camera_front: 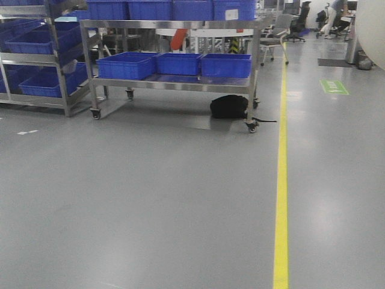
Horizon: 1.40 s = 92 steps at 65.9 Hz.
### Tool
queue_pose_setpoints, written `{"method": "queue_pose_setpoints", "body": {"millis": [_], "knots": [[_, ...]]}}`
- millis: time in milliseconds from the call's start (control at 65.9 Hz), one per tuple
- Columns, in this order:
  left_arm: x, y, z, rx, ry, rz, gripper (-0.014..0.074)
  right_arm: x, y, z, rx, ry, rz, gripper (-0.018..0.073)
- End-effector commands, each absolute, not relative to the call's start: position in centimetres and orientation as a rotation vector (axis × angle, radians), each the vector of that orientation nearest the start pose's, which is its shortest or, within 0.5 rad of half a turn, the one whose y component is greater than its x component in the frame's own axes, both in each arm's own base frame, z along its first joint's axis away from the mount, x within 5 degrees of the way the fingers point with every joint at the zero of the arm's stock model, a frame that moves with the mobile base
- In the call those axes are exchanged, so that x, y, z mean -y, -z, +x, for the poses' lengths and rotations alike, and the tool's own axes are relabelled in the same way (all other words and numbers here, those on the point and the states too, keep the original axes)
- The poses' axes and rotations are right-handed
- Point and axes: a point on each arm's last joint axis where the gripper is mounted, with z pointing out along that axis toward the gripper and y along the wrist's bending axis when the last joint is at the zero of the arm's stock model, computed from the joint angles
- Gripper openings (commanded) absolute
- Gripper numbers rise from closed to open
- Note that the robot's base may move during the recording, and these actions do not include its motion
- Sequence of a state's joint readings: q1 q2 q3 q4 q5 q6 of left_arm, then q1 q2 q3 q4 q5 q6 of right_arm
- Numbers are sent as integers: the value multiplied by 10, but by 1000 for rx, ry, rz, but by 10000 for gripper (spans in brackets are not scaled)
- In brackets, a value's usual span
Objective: Move white bin to right shelf second layer
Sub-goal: 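Drive the base forward along the yellow floor line, then turn the base past the blue-crate racks toward the windows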
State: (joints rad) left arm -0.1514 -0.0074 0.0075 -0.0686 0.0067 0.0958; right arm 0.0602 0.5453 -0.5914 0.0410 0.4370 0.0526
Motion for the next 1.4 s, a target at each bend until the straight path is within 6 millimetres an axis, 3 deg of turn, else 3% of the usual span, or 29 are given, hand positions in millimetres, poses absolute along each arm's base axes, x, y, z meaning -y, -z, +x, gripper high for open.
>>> {"method": "queue_pose_setpoints", "body": {"millis": [0, 1382], "knots": [[8, -208, 55, -1420, 110, 115, 85, -7, -349, 112, -1752, -114, 18, 24], [8, -208, 55, -1420, 110, 115, 85, -7, -349, 112, -1752, -114, 18, 24]]}}
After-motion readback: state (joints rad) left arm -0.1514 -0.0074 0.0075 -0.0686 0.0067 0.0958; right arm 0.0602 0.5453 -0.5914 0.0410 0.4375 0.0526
